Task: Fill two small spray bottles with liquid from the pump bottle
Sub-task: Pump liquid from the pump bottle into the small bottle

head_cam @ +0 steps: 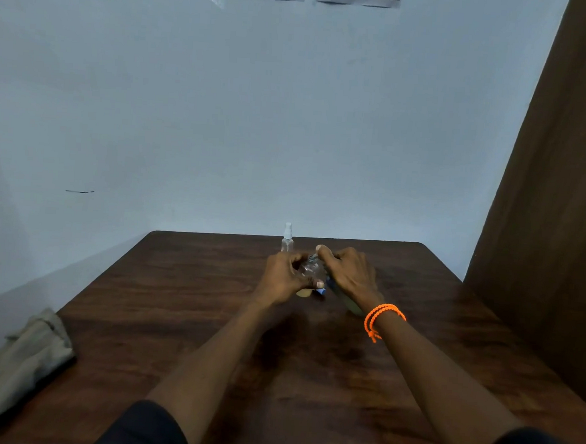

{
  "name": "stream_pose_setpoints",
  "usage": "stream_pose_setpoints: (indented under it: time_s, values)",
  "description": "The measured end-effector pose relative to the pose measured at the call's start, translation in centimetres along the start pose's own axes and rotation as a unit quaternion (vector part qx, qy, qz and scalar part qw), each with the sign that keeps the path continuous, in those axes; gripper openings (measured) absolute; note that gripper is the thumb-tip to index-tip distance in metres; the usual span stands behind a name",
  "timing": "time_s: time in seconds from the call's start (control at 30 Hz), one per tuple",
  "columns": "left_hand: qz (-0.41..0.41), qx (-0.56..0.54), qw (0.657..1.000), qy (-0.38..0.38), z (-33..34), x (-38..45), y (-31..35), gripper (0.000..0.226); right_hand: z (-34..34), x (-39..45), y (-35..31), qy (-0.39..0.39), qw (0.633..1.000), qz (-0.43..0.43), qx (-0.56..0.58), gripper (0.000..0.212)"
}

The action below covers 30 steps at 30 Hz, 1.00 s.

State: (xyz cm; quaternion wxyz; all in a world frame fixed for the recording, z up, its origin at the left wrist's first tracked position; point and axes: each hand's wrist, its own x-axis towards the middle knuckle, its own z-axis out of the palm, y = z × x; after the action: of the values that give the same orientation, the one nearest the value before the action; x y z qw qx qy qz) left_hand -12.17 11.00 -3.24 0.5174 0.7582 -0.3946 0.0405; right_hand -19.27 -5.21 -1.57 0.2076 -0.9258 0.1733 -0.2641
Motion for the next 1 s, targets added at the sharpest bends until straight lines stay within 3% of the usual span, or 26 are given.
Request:
stream_pose_setpoints:
  time_s: [0.13,0.23,0.37,0.53,0.67,0.87,1.0]
  values:
    - [-0.005,0.002,1.000,-0.004,-0.1,0.0,-0.1,0.048,0.2,0.0,0.1,0.010,1.000,-0.001,0.015,0.073]
    - [-0.004,0.004,1.000,-0.001,0.3,0.0,0.1,0.051,0.4,-0.1,0.3,0.041,0.999,-0.004,0.026,0.066]
    - [-0.005,-0.007,1.000,0.001,0.5,0.0,0.6,0.052,-0.1,0.2,0.9,0.010,0.996,-0.011,0.087,0.051]
    - [0.011,-0.014,1.000,0.006,0.5,0.5,1.8,0.046,-0.9,0.2,0.6,0.006,0.984,0.002,0.179,0.073]
    - [0.000,-0.006,1.000,0.005,0.7,0.9,2.1,0.050,-1.8,0.0,0.0,-0.013,0.986,-0.015,0.163,0.052]
    - [0.002,-0.014,1.000,0.007,0.5,0.7,2.8,0.048,-1.7,-0.3,-0.2,0.023,0.987,0.008,0.159,0.075]
    - [0.013,0.001,1.000,-0.004,0.3,0.5,2.8,0.048,-1.8,-0.2,-0.5,0.023,0.988,-0.011,0.155,0.066]
